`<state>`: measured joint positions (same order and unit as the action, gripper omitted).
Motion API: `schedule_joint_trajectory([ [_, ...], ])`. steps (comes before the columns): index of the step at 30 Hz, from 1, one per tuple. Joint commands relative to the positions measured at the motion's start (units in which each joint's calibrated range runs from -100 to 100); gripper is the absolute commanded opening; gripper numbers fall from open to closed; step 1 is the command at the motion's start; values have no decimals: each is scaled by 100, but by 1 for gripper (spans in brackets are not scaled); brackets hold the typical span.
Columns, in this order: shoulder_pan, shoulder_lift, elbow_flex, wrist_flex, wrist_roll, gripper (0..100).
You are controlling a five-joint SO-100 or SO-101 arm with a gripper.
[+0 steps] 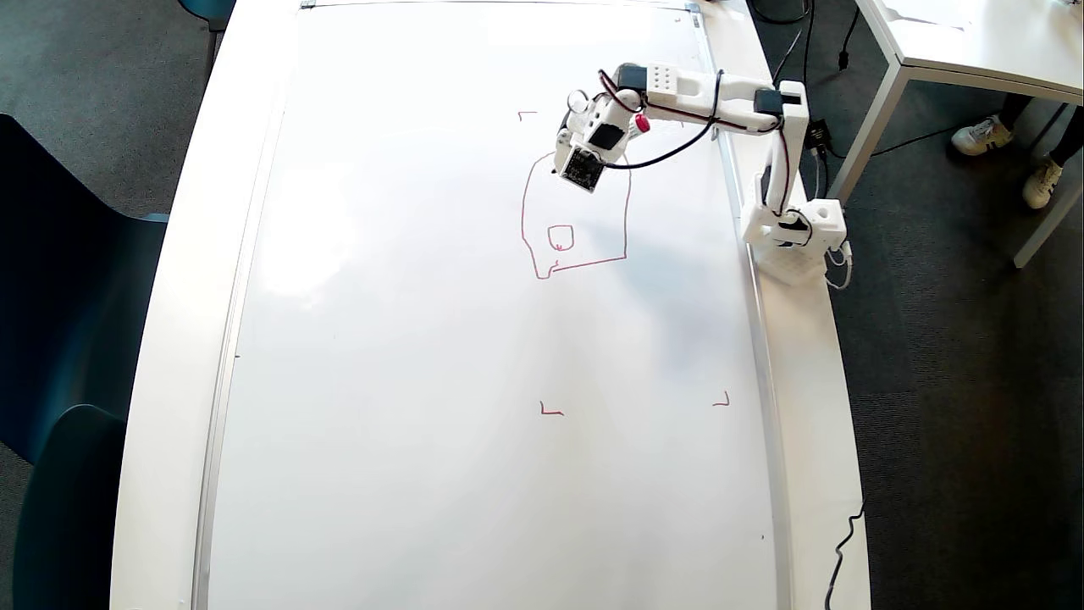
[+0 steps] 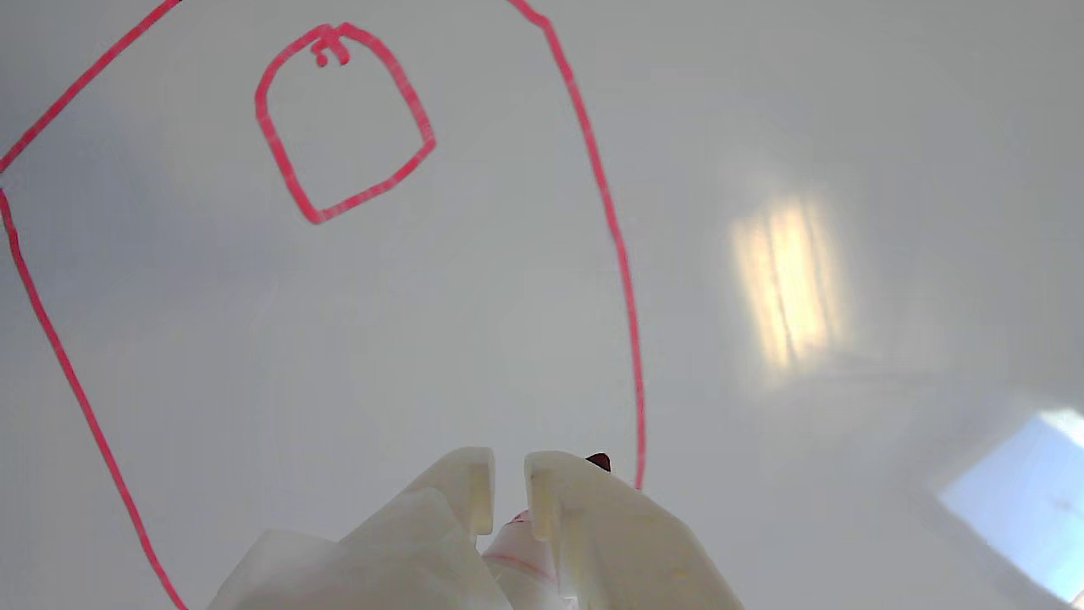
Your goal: Draw on a whiteboard a robot head using a pen attached to the gripper
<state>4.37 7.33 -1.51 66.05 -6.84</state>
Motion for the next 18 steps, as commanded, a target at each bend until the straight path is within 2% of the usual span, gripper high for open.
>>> schedule_joint_trajectory([
  [1, 185, 269, -162, -54, 30, 1],
  [18, -43, 1200, -162, -393, 212, 1],
])
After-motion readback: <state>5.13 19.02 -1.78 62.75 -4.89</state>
